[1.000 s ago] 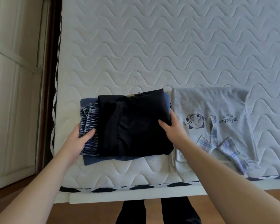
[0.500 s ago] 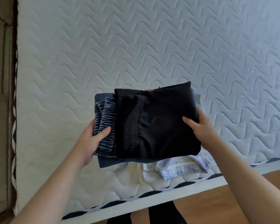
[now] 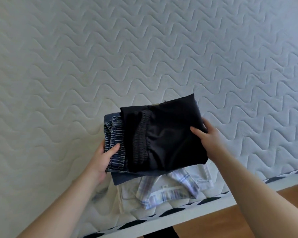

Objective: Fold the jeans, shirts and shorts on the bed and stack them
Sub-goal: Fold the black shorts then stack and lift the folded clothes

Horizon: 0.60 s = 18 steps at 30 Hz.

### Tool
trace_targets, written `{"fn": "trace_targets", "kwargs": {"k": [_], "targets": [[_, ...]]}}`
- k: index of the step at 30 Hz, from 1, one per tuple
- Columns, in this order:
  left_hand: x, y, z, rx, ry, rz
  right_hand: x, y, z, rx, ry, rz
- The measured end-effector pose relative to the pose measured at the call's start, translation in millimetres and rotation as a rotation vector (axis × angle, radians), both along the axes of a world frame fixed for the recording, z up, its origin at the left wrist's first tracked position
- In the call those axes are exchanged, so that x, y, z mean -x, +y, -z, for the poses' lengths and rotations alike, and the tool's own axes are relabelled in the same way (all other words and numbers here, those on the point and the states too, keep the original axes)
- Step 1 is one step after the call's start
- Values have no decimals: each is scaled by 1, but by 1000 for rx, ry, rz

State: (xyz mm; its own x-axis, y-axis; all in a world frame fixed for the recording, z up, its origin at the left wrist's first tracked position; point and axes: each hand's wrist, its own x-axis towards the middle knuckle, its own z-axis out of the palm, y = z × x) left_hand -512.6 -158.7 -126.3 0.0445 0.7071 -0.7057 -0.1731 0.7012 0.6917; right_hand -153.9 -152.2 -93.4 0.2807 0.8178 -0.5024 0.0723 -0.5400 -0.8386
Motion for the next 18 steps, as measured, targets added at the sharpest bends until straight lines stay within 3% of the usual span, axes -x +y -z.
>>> {"fn": "trace_targets", "kwargs": {"k": [4, 8, 13, 18], "targets": [[-1, -2, 23, 36, 223, 10, -15, 6, 33, 154, 63, 27], [0, 2, 38, 73, 319, 12, -31, 7, 51, 355, -11, -28], [6, 7, 40, 286, 173, 36, -35, 11, 56, 450, -14, -135], [-2, 8, 30, 285, 114, 180, -32, 16, 48, 506, 59, -253]]}}
